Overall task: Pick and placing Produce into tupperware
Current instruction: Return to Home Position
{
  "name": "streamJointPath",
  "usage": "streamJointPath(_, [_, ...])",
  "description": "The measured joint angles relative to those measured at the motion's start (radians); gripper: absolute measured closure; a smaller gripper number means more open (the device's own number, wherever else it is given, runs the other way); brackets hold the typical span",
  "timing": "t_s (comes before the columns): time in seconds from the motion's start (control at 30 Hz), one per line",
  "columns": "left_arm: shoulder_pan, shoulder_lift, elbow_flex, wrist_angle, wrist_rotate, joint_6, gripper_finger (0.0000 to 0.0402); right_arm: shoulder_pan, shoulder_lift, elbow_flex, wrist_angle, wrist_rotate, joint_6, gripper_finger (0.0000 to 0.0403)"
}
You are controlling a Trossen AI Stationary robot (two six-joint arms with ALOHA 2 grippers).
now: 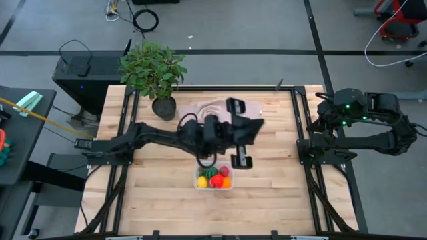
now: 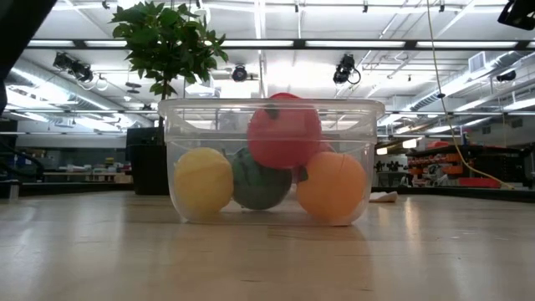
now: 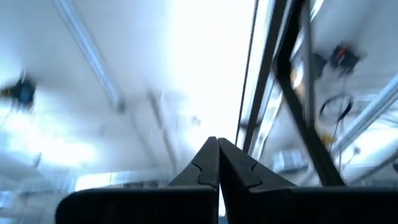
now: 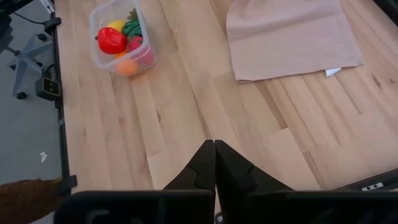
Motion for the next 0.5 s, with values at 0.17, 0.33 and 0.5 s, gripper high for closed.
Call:
streamJointPath(0.17, [0.065, 0.028, -0.001, 0.044, 0.111, -0.042, 0.0396, 0.0, 0.0, 0.0, -0.001, -0.011, 0.02, 0.0395])
streamJointPath(0.33, [0.118, 0.04, -0.036, 0.024, 0.193, -0.168, 0.0397, 0.0, 0.0, 0.0, -0.001, -0.012, 0.025, 0.0395])
streamJointPath(0.5, [0.131, 0.044, -0.206, 0.379, 0.137, -0.184, 0.0398, 0.0, 0.0, 0.0, -0.001, -0.013, 0.054, 0.0395])
